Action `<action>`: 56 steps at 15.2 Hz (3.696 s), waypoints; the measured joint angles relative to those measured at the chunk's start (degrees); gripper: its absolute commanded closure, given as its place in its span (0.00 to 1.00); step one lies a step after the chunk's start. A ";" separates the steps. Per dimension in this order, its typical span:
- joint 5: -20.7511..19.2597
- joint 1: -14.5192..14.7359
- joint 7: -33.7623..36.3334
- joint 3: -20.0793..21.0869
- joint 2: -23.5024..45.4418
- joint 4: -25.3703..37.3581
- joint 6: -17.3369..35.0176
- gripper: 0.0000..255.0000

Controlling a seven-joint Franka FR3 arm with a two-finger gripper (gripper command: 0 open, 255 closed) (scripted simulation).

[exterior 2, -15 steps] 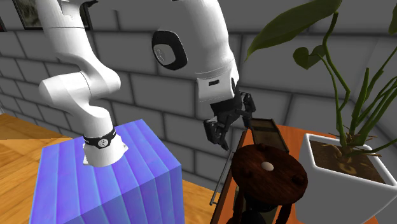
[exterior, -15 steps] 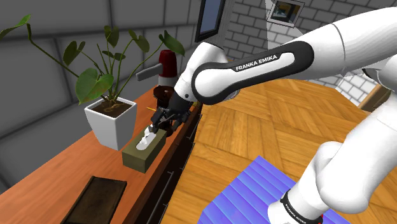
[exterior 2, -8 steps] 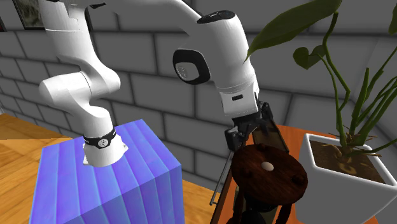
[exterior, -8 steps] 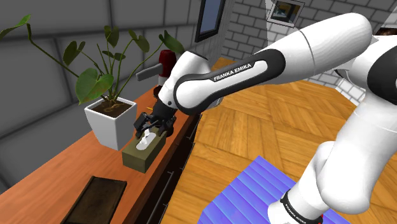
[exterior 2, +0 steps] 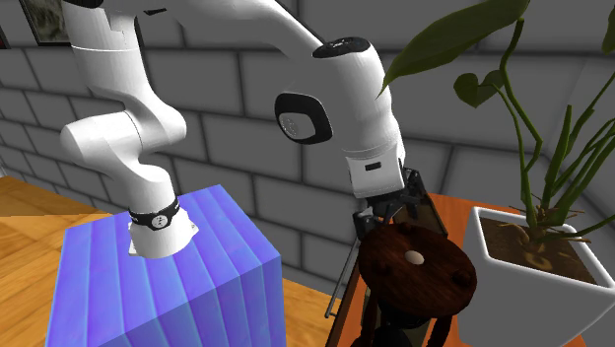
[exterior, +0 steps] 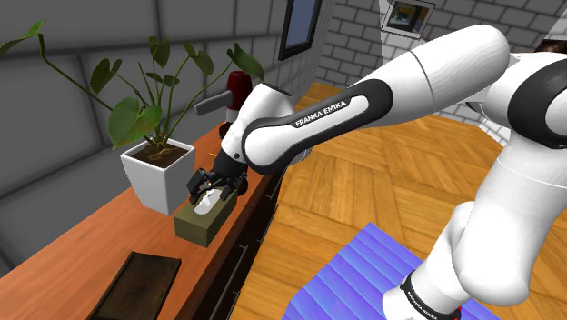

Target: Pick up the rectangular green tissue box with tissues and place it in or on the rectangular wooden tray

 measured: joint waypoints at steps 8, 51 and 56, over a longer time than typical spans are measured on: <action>0.00 0.04 0.09 0.03 -0.11 0.17 0.09 1.00; -13.28 8.35 28.02 7.26 -4.74 15.38 -16.20 1.00; -18.63 12.24 36.63 9.32 -1.39 21.04 -18.19 1.00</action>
